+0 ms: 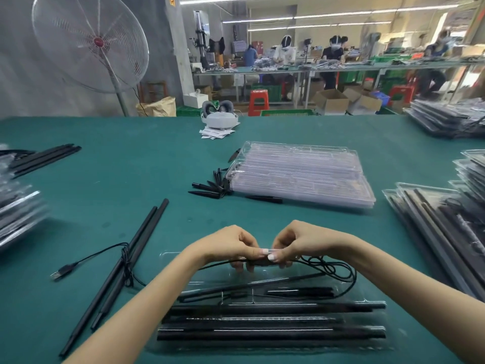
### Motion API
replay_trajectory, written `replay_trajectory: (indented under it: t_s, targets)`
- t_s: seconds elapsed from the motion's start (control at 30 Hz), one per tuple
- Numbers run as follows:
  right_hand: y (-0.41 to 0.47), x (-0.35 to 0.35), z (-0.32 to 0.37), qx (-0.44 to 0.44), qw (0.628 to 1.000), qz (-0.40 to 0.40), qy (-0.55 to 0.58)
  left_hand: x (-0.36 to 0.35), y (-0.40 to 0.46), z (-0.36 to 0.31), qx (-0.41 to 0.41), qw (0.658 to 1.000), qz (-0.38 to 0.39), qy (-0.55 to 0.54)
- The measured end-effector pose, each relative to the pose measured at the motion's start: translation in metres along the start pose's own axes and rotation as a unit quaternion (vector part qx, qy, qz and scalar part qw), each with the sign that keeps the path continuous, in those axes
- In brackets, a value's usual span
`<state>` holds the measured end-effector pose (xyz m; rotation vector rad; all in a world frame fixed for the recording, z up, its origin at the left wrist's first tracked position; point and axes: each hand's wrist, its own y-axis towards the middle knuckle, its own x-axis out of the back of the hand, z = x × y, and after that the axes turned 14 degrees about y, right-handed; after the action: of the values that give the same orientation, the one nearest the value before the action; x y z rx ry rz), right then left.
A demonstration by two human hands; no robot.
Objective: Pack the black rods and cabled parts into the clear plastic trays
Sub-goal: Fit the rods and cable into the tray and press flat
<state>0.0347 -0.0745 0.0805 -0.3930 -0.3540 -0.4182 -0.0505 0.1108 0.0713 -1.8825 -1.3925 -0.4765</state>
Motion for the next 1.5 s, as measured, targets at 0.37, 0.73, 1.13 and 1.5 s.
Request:
replay_trajectory:
  t_s: [0.37, 0.73, 1.13, 1.5]
  targets:
    - [0.0, 0.0, -0.005, -0.03, 0.998, -0.007, 0.051, 0.065, -0.038, 0.061, 0.085, 0.98, 0.137, 0.119]
    - [0.01, 0.006, -0.007, -0.078, 0.996, 0.03, 0.013, 0.051, -0.035, 0.083, 0.014, 0.994, 0.046, 0.102]
    - [0.017, 0.006, -0.024, -0.05, 0.994, 0.045, 0.084, 0.058, -0.062, 0.117, 0.079, 0.99, 0.066, -0.095]
    - [0.021, 0.008, -0.032, -0.062, 0.993, 0.049, 0.09, 0.038, -0.06, 0.124, 0.147, 0.977, -0.004, -0.152]
